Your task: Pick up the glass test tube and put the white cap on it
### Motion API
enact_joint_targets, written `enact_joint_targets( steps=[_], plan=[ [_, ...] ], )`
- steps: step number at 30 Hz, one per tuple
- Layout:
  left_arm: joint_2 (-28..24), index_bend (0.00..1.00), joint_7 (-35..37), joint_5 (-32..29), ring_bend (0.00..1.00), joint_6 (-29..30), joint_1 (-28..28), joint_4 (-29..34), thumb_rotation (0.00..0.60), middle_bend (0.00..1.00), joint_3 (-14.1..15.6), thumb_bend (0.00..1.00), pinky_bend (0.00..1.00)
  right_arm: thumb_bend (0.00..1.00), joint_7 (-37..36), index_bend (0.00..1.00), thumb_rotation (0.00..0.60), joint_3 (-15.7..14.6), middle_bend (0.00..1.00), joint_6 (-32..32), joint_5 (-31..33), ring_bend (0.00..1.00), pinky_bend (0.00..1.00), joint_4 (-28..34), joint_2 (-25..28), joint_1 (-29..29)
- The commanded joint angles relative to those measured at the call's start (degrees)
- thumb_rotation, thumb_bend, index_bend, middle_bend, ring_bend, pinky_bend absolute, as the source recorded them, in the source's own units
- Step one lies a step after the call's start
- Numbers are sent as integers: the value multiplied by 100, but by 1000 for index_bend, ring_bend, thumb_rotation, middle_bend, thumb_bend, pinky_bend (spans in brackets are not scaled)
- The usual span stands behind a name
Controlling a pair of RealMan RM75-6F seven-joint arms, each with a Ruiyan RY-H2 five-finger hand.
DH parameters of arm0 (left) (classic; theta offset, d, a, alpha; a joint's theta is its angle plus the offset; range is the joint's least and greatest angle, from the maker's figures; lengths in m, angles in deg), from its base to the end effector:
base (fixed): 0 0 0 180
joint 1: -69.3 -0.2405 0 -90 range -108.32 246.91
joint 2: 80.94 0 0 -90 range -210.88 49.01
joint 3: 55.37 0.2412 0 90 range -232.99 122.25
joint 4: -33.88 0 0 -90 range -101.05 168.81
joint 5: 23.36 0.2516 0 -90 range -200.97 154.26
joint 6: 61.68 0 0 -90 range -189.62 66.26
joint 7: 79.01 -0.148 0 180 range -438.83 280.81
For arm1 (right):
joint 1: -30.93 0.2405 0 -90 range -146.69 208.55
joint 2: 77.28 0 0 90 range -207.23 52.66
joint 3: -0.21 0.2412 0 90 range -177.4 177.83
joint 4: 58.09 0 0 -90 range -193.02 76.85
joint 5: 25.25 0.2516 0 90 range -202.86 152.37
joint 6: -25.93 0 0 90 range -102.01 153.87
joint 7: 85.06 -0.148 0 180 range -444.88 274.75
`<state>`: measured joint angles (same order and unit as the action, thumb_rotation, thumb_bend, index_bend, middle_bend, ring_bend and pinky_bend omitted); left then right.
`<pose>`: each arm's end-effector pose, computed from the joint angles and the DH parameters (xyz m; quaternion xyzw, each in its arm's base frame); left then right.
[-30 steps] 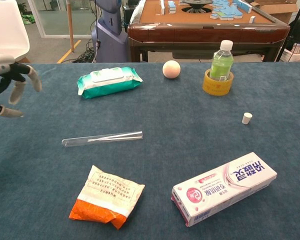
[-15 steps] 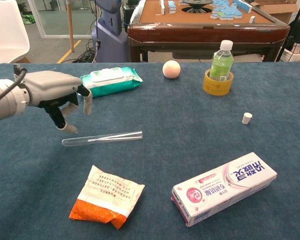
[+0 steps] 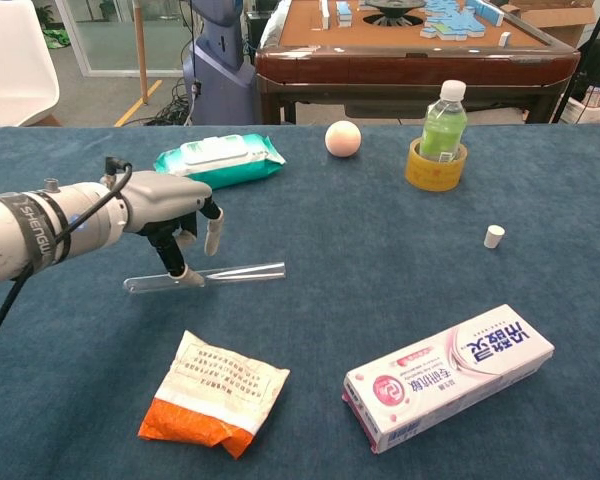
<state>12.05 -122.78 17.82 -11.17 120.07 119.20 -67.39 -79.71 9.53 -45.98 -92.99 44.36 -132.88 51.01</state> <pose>-0.1025 0.3529 -0.0921 -0.7880 -0.3592 -0.2569 0.4290 -0.2636 -0.2852 0.1414 0.5927 -0.4057 0.3784 0.5839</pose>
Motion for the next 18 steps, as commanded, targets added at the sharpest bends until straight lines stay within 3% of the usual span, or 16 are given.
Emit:
enact_joint_targets(
  steps=[1,10,18],
  plan=[
    [109,471,33,-186,910,-41,137,-162,513,852,0,212,1000,311,-15,262,600,7,774,23,-9,844,1000,-17,8,-10],
    [286,478,99,-461,918,-81,349,-419,491,858,125,256,1000,311,-55,262,600,30,774,100,-11,844,1000,-79,-4,-35],
    [400,495,254,-411,920,-88,443,-541,516,865,230,258,1000,311,-45,262,600,48,774,164,17,844,1000,-105,-14,-47]
  ],
)
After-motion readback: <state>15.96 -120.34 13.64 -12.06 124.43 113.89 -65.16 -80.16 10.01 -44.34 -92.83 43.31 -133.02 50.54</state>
